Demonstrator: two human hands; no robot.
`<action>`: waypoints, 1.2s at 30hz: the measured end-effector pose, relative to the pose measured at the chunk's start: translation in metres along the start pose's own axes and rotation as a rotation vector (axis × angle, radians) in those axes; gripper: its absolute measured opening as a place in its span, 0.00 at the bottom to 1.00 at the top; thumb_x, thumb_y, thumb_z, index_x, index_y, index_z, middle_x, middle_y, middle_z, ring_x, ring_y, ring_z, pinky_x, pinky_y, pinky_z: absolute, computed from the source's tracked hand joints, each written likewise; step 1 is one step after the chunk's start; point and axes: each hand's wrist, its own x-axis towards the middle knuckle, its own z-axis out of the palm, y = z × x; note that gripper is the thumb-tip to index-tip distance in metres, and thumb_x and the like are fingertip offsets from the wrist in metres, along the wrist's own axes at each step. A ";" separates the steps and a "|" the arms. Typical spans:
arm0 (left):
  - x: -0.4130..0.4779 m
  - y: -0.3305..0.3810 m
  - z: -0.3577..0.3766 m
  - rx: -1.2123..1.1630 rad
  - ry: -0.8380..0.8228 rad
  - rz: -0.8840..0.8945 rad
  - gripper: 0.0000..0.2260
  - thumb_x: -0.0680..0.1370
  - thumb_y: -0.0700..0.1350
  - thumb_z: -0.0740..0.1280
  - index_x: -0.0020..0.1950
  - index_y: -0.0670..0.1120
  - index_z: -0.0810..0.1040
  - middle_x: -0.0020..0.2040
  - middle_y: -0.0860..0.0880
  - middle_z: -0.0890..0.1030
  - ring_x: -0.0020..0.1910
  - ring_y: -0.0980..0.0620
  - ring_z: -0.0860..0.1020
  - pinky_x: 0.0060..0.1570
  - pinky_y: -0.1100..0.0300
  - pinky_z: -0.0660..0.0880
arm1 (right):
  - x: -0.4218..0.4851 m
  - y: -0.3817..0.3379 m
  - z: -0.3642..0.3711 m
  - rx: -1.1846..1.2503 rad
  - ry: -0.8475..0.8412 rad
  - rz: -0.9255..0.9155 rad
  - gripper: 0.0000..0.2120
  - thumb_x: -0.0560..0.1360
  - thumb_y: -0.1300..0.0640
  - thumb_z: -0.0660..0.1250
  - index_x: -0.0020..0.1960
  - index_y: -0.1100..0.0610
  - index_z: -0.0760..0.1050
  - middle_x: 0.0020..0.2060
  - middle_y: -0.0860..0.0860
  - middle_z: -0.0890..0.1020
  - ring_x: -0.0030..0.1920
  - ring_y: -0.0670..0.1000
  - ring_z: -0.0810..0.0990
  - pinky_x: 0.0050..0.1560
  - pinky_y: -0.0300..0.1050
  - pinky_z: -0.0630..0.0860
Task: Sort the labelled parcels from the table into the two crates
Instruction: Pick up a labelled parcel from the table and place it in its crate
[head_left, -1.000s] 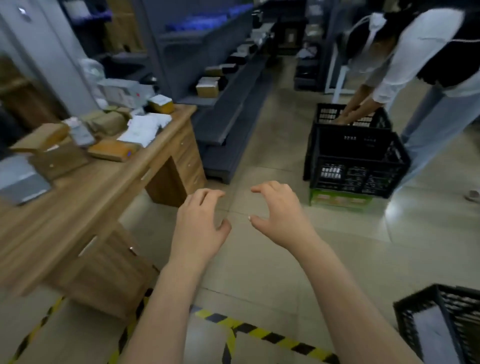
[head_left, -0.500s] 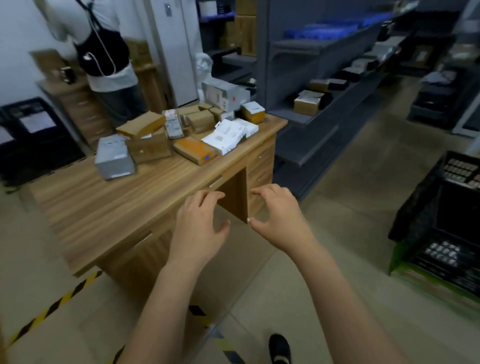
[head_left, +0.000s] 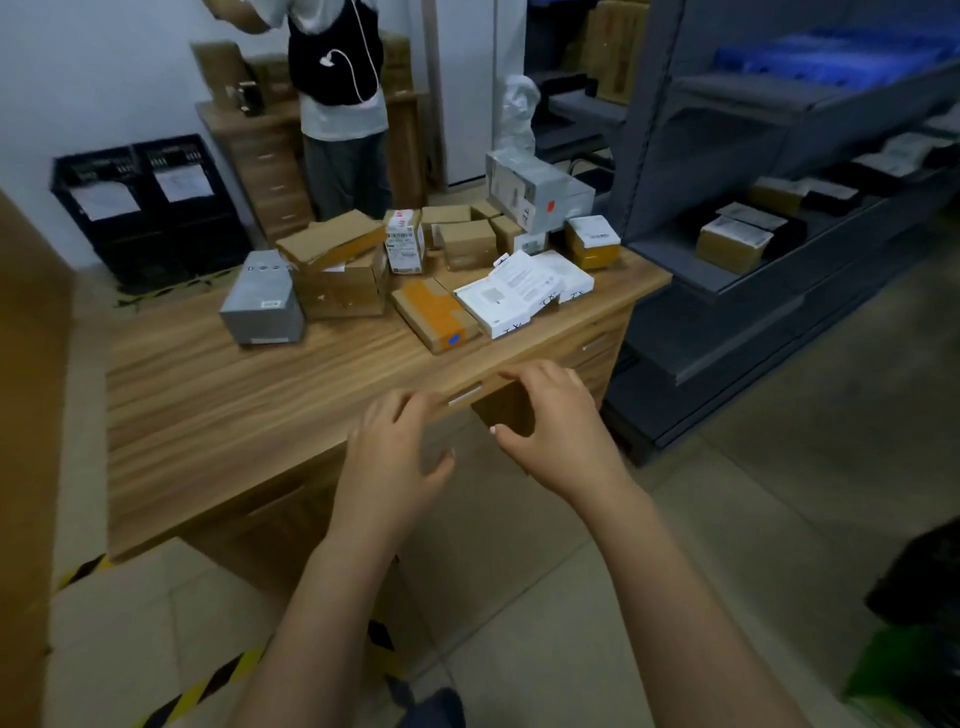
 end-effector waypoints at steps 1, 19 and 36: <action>0.007 -0.004 0.005 -0.002 -0.006 -0.005 0.24 0.74 0.49 0.71 0.69 0.55 0.70 0.63 0.57 0.70 0.64 0.57 0.66 0.61 0.61 0.63 | 0.009 0.004 0.004 0.005 -0.014 -0.002 0.27 0.73 0.51 0.71 0.70 0.50 0.68 0.64 0.47 0.72 0.66 0.49 0.66 0.69 0.45 0.64; 0.226 -0.135 0.008 0.038 0.094 -0.129 0.22 0.72 0.48 0.72 0.66 0.50 0.73 0.62 0.53 0.72 0.62 0.52 0.69 0.58 0.59 0.66 | 0.263 -0.023 0.082 0.012 -0.119 -0.105 0.27 0.74 0.50 0.70 0.70 0.48 0.67 0.65 0.46 0.71 0.66 0.48 0.67 0.65 0.49 0.70; 0.358 -0.239 -0.002 -0.008 0.123 -0.266 0.22 0.71 0.46 0.73 0.64 0.50 0.74 0.59 0.53 0.74 0.60 0.51 0.70 0.60 0.54 0.67 | 0.438 -0.042 0.154 0.097 -0.204 -0.146 0.27 0.72 0.54 0.73 0.69 0.51 0.70 0.64 0.48 0.73 0.66 0.51 0.68 0.67 0.49 0.68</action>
